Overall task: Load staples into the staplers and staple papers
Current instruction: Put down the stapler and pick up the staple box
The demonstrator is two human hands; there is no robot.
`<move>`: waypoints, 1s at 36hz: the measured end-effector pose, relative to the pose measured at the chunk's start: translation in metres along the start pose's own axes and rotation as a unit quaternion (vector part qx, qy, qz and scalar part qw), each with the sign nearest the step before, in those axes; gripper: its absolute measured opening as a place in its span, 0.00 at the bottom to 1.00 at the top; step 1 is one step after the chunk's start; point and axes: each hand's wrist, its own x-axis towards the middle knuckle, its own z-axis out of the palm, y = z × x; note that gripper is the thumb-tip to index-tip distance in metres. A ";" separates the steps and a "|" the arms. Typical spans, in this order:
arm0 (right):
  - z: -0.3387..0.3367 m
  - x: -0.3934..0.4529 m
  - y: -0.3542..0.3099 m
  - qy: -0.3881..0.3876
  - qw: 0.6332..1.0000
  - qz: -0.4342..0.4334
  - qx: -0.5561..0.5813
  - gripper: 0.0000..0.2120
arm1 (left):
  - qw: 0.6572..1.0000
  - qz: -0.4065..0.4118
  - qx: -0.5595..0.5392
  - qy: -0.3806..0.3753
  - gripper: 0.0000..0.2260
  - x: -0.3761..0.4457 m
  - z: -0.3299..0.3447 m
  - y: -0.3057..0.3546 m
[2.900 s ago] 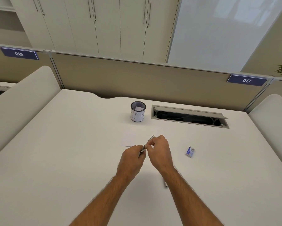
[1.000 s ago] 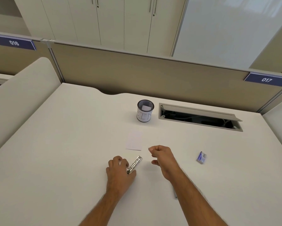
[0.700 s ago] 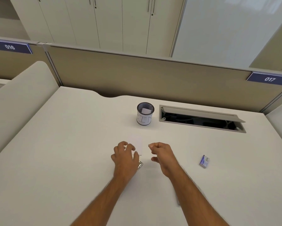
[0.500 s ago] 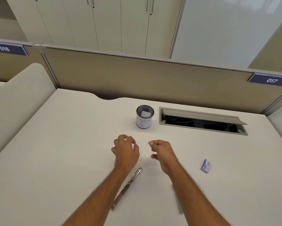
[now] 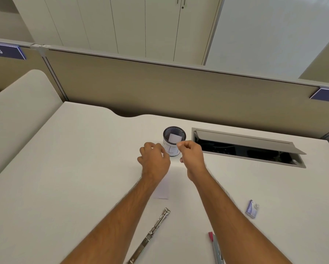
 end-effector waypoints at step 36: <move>-0.003 0.002 0.020 0.065 0.977 -0.106 -0.175 0.06 | 0.999 -0.032 0.002 -0.044 0.05 -0.014 0.016 -0.056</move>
